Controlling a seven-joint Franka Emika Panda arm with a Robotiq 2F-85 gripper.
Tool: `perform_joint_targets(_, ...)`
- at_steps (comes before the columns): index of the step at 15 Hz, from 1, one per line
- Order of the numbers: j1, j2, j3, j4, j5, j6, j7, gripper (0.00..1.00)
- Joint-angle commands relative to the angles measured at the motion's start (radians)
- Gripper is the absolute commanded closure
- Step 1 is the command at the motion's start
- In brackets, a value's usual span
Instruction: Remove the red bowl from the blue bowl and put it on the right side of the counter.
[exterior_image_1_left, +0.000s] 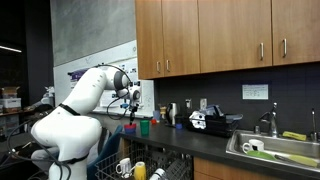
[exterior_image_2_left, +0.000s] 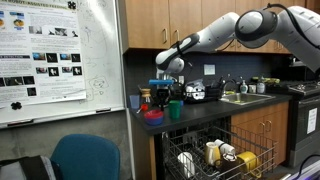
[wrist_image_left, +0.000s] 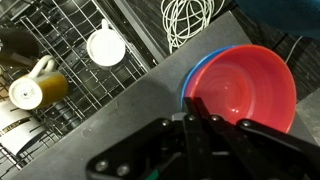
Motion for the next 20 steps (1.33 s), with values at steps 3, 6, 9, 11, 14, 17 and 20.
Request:
perform_joint_targets(3, -0.016, 0.0, 0.004, 0.045, 0.033, 0.017, -0.001, 0.99)
perform_joint_targets(6, -0.027, -0.018, 0.004, 0.042, 0.051, 0.044, -0.003, 0.99)
perform_joint_targets(9, -0.043, -0.045, 0.003, 0.017, 0.072, 0.079, -0.005, 0.99)
perform_joint_targets(11, -0.054, -0.065, 0.0, -0.003, 0.085, 0.098, 0.001, 0.99)
perform_joint_targets(14, -0.075, -0.101, -0.004, -0.044, 0.107, 0.135, 0.008, 0.99)
perform_joint_targets(17, -0.098, -0.149, -0.011, -0.102, 0.123, 0.18, 0.013, 0.99)
perform_joint_targets(20, -0.119, -0.205, -0.022, -0.171, 0.125, 0.223, 0.024, 0.99)
